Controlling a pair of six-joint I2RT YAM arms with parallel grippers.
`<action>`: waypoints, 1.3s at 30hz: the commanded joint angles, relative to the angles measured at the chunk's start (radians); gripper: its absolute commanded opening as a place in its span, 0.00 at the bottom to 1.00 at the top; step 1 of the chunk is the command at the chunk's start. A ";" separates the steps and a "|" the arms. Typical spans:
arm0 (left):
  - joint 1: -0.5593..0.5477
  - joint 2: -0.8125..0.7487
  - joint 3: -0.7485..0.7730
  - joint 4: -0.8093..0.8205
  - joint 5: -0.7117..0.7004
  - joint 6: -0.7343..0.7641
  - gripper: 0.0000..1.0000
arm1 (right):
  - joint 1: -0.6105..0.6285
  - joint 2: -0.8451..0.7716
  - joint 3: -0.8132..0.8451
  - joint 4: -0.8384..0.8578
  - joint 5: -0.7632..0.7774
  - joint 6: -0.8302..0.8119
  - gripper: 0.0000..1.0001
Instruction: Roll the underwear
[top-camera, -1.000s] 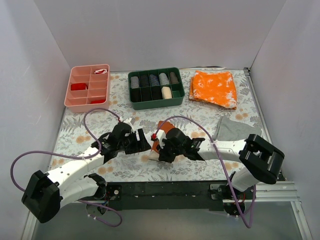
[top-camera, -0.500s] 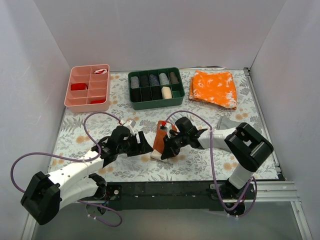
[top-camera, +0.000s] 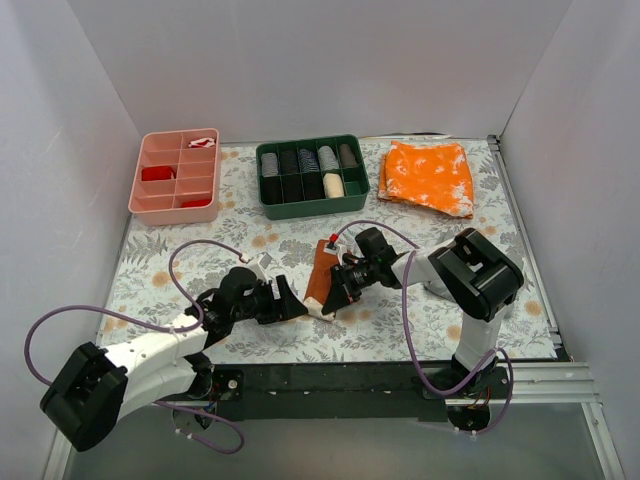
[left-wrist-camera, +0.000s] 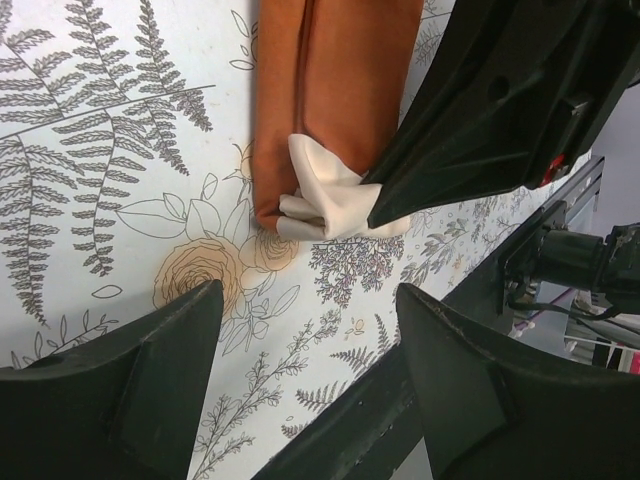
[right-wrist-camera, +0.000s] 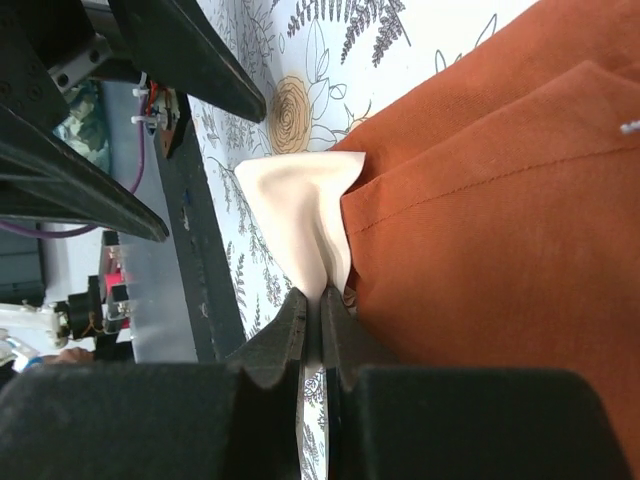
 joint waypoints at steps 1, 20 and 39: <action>-0.024 0.017 -0.039 0.129 -0.007 -0.013 0.68 | -0.017 0.037 0.023 0.001 0.029 0.012 0.01; -0.058 0.258 -0.024 0.208 -0.162 -0.045 0.59 | -0.020 0.014 0.016 0.005 0.038 0.010 0.01; -0.059 0.092 -0.002 0.100 -0.207 0.007 0.40 | -0.020 0.008 0.019 -0.008 0.055 0.006 0.01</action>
